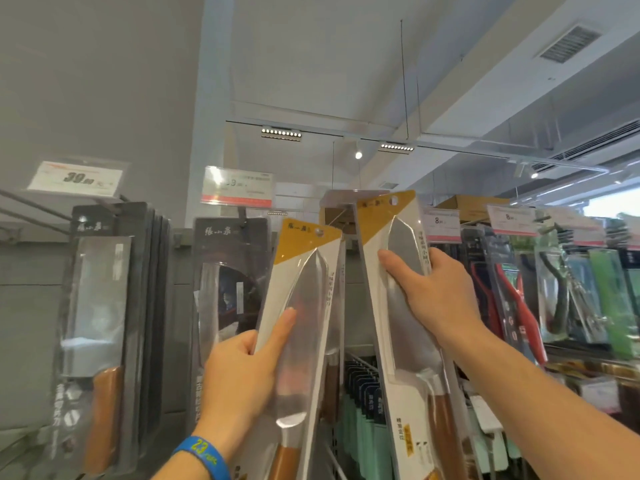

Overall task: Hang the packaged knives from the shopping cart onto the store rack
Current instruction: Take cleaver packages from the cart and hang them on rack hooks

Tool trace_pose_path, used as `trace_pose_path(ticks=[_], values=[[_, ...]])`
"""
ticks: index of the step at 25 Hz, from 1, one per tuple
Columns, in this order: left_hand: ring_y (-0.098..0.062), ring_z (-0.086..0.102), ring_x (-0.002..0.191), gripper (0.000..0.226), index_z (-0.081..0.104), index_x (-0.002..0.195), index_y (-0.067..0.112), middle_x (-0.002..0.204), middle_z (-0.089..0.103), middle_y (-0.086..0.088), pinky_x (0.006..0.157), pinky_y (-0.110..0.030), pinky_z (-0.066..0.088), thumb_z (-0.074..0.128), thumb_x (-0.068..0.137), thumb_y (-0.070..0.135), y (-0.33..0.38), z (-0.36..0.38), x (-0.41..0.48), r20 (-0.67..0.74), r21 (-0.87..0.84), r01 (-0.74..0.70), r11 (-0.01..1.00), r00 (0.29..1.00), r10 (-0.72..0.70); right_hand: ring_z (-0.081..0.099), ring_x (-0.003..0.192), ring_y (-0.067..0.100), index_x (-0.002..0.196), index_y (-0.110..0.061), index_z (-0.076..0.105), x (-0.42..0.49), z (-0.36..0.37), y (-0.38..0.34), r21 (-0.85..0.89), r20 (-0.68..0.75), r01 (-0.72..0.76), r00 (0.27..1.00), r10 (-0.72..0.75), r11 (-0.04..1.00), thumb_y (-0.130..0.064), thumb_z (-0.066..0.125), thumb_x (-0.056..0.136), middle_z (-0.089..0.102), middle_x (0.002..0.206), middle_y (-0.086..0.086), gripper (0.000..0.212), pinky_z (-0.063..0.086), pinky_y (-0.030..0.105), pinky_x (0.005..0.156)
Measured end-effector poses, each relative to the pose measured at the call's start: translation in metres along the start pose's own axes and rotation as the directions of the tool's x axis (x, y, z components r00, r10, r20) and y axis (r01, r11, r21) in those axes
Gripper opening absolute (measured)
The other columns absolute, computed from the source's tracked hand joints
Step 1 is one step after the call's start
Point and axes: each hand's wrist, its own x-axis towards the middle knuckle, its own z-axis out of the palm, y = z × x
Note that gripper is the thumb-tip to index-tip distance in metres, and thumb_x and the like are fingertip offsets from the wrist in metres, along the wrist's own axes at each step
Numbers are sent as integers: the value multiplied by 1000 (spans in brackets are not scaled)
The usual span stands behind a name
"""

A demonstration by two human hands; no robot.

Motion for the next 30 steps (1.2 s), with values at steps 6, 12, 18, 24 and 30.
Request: trace_pose_path(ticks=[6,12,18,24,30], values=[[-19,48,48,66,51,61,6,50,52,0,52,-36,43,59,78,69,15,34,18,6,45,-112,993,994,112,65,72,2,84,-40,61,42,-6,2,-35,45,76,996,-74,996,-79,64,77,68,81,-18,40,48,25,59],[-21,57,57,61,55,62,13,56,59,0,59,-42,51,56,85,69,34,63,36,-67,282,-120,952,987,144,67,86,11,102,-33,65,53,-7,21,38,117,55,991,-59,998,-85,57,74,69,95,-13,60,56,39,76],[-17,61,56,64,60,66,14,56,61,1,56,-35,50,51,82,75,21,71,38,-53,394,-98,914,990,129,67,94,20,110,-21,67,59,-1,24,55,163,68,984,-76,996,-83,55,77,70,102,-4,71,55,39,80],[-18,54,55,63,52,59,13,54,54,4,54,-34,43,51,85,71,13,64,24,-41,417,-109,902,990,138,67,82,12,95,-27,68,54,9,24,127,198,51,977,-76,991,-79,58,81,71,89,-10,55,47,30,64],[-21,51,56,61,48,60,14,54,52,1,54,-34,39,51,87,69,29,72,45,-35,409,-115,905,989,142,63,79,5,91,-29,66,57,1,24,174,154,63,984,-90,983,-73,59,85,69,87,-13,45,40,21,60]])
